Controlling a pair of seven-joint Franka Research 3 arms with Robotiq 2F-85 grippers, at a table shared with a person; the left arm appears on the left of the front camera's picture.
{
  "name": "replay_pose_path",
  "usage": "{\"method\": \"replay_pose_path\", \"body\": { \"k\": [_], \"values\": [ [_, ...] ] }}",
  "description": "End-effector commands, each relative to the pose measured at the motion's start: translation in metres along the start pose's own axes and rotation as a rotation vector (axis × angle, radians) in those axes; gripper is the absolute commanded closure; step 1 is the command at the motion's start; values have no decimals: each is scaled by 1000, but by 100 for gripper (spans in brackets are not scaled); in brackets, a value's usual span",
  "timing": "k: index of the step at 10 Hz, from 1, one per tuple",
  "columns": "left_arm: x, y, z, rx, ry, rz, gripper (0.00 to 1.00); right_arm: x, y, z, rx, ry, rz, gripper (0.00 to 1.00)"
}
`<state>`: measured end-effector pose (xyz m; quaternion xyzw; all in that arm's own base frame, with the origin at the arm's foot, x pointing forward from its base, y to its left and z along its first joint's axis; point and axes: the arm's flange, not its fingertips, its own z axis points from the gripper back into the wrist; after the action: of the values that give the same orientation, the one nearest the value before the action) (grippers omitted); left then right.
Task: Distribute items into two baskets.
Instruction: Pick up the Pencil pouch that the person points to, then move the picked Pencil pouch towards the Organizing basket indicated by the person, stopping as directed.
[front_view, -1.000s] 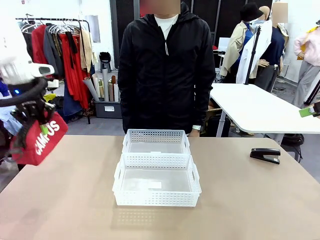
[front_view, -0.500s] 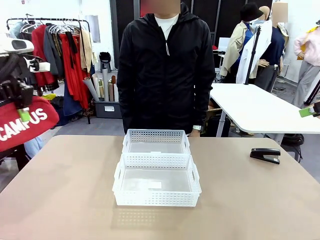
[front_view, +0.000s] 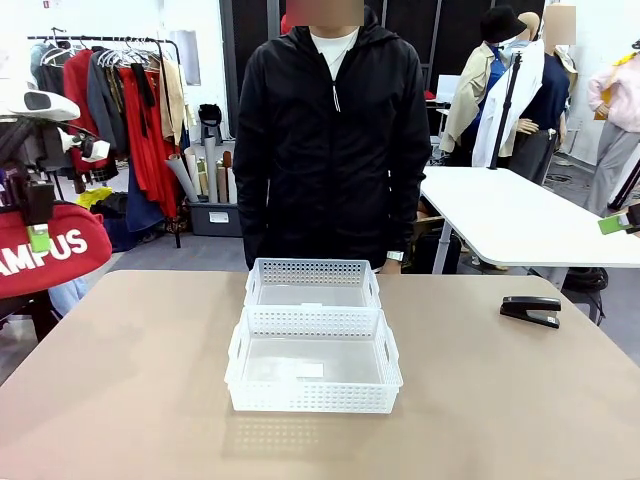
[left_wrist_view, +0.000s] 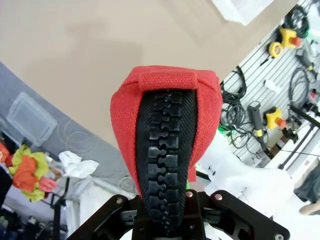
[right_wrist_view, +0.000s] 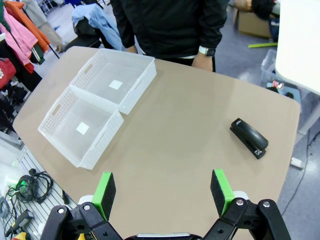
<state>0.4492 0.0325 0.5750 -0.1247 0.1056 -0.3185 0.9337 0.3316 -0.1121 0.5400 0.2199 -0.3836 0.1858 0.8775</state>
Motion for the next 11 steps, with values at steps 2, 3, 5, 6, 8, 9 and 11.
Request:
{"method": "replay_pose_path", "body": {
  "k": [2,3,5,6,8,9,11],
  "values": [
    [-3,0,-2,-8,-11,39,100,1,0,0,10,-9,2,0],
    [-3,0,-2,-8,-11,39,100,1,0,0,10,-9,2,0],
    [-3,0,-2,-8,-11,39,100,1,0,0,10,-9,2,0],
    [-3,0,-2,-8,-11,39,100,1,0,0,10,-9,2,0],
    [-3,0,-2,-8,-11,39,100,1,0,0,10,-9,2,0],
    [-3,0,-2,-8,-11,39,100,1,0,0,10,-9,2,0],
    [-3,0,-2,-8,-11,39,100,1,0,0,10,-9,2,0]
  ]
}}
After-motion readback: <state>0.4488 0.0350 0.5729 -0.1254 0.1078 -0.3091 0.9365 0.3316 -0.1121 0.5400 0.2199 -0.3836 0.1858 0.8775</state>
